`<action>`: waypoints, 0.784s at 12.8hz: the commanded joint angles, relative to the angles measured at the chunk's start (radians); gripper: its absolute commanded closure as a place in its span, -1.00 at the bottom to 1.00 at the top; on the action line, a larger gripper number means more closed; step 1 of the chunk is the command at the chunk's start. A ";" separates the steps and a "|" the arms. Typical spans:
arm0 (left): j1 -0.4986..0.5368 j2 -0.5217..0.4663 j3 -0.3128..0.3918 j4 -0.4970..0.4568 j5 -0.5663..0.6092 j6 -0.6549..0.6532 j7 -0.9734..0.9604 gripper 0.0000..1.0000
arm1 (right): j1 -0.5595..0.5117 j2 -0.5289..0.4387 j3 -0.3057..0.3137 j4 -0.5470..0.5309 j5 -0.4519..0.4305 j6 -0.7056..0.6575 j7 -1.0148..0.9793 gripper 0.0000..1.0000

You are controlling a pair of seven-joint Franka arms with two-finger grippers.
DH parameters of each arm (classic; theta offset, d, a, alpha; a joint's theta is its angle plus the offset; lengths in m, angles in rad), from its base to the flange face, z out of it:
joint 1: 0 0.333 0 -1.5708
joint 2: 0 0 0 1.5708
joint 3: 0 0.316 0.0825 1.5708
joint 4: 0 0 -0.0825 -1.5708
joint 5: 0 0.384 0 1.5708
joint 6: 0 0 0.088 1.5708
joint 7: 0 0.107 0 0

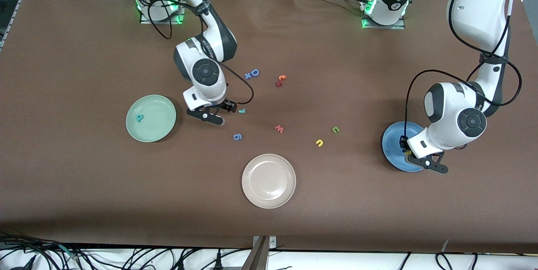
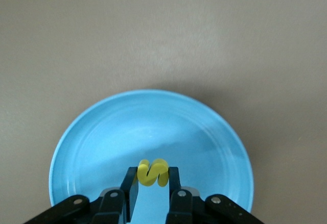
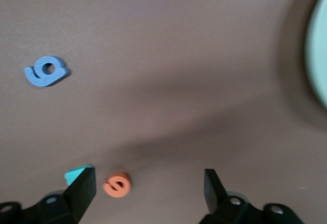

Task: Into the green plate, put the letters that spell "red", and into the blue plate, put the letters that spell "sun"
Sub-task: 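Set the blue letter on the green plate while the left gripper carries s, then release the yellow s onto the blue plate with the left gripper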

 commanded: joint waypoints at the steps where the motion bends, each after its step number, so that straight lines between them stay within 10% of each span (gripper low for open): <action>1: 0.001 0.014 0.003 0.001 0.005 -0.005 0.035 0.03 | 0.037 0.066 -0.011 0.046 0.010 0.063 0.082 -0.77; 5: -0.005 0.008 0.001 0.001 0.005 -0.005 0.029 -1.00 | 0.084 0.152 -0.011 0.146 0.008 0.066 0.101 -0.50; 10: -0.085 -0.041 -0.006 0.014 -0.096 -0.112 -0.196 -1.00 | 0.101 0.195 -0.009 0.192 0.003 0.066 0.098 -0.30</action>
